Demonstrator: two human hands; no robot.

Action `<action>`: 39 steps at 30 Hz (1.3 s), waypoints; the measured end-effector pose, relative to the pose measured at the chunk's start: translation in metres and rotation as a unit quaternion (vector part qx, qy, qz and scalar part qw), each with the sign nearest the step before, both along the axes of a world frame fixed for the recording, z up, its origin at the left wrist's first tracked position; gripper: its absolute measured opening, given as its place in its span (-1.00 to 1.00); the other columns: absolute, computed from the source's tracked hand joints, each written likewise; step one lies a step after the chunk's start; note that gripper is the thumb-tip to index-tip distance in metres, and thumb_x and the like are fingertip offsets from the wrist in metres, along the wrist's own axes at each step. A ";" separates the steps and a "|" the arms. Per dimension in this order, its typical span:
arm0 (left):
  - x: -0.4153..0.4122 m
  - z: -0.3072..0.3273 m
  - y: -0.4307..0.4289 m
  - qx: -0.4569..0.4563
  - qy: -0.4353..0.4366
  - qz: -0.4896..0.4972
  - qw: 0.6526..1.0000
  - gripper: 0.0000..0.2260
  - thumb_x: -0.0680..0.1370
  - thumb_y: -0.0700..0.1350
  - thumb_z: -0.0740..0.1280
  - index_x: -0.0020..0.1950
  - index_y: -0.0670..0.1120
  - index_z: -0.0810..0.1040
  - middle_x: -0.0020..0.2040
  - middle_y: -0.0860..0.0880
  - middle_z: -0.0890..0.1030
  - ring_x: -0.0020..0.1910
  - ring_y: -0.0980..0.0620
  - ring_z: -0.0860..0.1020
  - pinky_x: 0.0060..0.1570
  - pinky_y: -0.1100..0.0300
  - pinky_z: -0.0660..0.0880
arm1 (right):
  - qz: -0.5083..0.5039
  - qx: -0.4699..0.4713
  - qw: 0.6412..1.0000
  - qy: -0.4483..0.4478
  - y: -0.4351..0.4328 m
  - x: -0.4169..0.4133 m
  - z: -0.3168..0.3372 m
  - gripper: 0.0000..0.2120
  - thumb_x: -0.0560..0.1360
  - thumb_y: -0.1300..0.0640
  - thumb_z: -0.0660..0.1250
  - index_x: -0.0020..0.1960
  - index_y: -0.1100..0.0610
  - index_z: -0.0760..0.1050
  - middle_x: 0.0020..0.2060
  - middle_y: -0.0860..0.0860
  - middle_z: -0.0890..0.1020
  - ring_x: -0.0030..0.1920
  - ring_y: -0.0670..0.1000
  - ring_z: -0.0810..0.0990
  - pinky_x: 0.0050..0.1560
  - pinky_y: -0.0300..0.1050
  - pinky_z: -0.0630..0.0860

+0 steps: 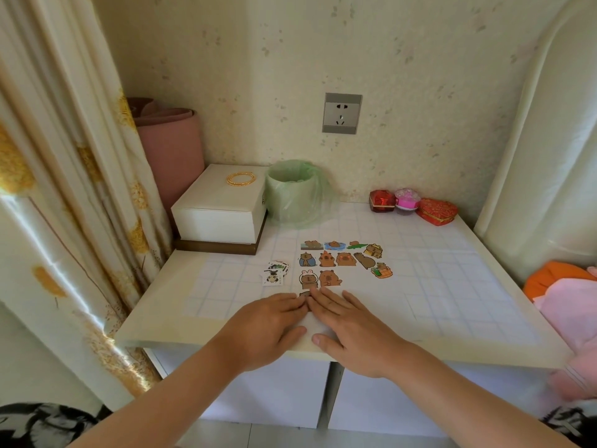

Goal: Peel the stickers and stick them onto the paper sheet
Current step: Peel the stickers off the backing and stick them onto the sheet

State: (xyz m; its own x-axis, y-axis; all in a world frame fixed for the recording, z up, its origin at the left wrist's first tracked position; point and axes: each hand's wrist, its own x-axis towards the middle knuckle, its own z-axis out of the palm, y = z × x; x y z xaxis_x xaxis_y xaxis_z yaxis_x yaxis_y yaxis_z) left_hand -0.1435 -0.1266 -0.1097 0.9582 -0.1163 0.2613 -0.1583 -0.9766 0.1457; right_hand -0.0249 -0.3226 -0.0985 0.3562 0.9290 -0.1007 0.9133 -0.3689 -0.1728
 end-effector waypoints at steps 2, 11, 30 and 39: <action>0.000 0.001 -0.001 -0.009 -0.004 0.010 1.000 -0.56 0.64 0.15 0.08 0.38 0.00 0.54 0.35 0.07 0.56 0.36 0.08 0.49 0.34 0.23 0.36 | -0.002 0.008 1.000 0.008 -0.001 0.002 0.001 -0.34 0.65 -0.24 -0.04 0.64 -0.02 -0.14 0.61 -0.13 -0.18 0.57 -0.19 -0.29 0.57 -0.11 -0.29; 0.008 0.010 -0.006 -0.020 -0.003 0.009 1.000 -0.57 0.63 0.12 0.05 0.24 0.03 0.65 0.21 0.13 0.64 0.24 0.09 0.54 0.15 0.20 0.54 | 0.021 0.075 0.997 -0.008 -0.008 0.017 0.000 -0.39 0.59 -0.24 0.00 0.56 0.01 0.28 0.57 -0.05 0.23 0.58 -0.07 0.12 0.54 -0.24 -0.08; 0.030 0.017 0.006 -0.213 0.062 0.063 0.973 -0.88 0.53 -0.07 0.34 0.03 0.12 0.57 0.00 0.22 0.49 0.09 0.17 0.43 0.13 0.28 0.35 | -0.026 0.155 0.987 -0.027 0.033 0.027 0.019 -0.83 0.53 0.12 0.25 0.04 0.02 0.60 -0.15 -0.03 0.59 -0.05 0.03 0.52 -0.09 0.02 0.47; 0.043 0.035 0.054 -0.154 0.007 0.217 0.964 -0.72 0.60 -0.11 0.32 0.31 0.01 0.53 0.22 0.06 0.52 0.22 0.07 0.44 0.18 0.18 0.43 | -0.085 0.151 0.983 0.056 0.081 0.035 0.033 -0.72 0.59 0.08 0.29 0.30 -0.01 0.53 0.07 -0.07 0.57 -0.07 -0.07 0.51 -0.07 -0.09 0.47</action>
State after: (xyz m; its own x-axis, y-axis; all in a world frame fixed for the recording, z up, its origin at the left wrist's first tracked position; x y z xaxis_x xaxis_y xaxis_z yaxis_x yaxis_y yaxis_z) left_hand -0.1004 -0.0722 -0.0744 0.9025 0.3780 0.2064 0.2597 -0.8600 0.4393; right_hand 0.0104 -0.2414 -0.0657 0.5121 0.8500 0.1235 0.8113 -0.4315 -0.3945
